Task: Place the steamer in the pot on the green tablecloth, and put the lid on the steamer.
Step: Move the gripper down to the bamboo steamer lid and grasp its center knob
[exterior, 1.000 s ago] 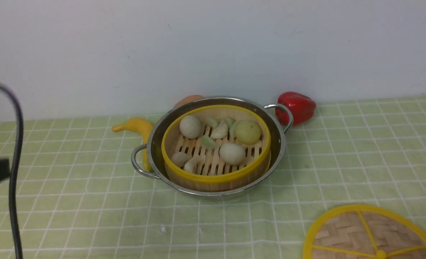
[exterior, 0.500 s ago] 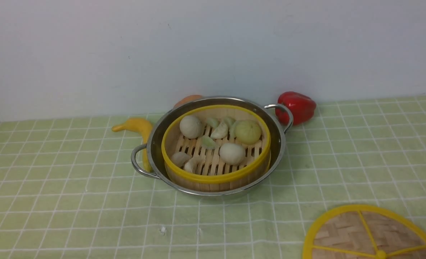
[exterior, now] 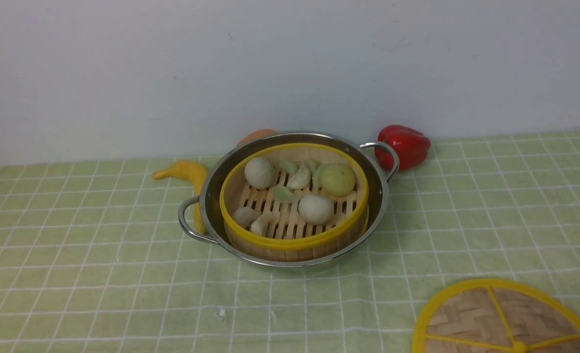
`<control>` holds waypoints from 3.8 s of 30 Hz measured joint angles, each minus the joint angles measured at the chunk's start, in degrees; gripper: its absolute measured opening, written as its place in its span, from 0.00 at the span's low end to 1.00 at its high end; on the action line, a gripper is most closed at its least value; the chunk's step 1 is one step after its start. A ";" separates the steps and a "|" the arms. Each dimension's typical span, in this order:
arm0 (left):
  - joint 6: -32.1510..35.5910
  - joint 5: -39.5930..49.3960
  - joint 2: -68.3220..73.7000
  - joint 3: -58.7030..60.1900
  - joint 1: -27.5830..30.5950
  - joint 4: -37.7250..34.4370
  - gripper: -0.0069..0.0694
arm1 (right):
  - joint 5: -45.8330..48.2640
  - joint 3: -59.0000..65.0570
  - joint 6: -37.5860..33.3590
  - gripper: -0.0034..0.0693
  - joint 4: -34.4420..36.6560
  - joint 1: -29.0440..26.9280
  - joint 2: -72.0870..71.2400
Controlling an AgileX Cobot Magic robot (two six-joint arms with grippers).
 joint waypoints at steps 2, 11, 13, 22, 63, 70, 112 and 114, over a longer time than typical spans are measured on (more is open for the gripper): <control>0.00 0.00 0.00 0.00 0.00 0.00 0.20 | 0.00 0.00 0.00 0.38 0.00 0.00 0.00; 0.02 0.00 0.00 0.00 0.00 -0.05 0.22 | 0.00 0.00 0.00 0.38 0.00 0.00 0.00; 0.02 0.00 0.00 0.00 0.00 -0.05 0.22 | 0.00 0.00 0.00 0.38 0.00 0.00 0.00; 0.02 0.00 0.00 0.00 0.00 -0.05 0.23 | 0.00 0.00 0.00 0.38 0.00 0.00 0.00; 0.07 0.00 0.00 0.00 0.05 -0.05 0.31 | 39.07 -38.45 -18.87 0.38 27.58 0.00 46.63; 0.07 0.00 0.00 0.00 0.05 -0.05 0.33 | 45.29 -45.57 -30.05 0.38 27.58 0.00 57.99; 0.13 0.00 -0.02 0.00 0.11 -0.05 0.41 | 42.87 -53.74 -23.89 0.26 11.72 11.68 95.85; 0.13 0.00 -0.02 0.00 0.11 -0.05 0.41 | 43.12 -53.80 -23.29 0.25 11.73 11.68 95.85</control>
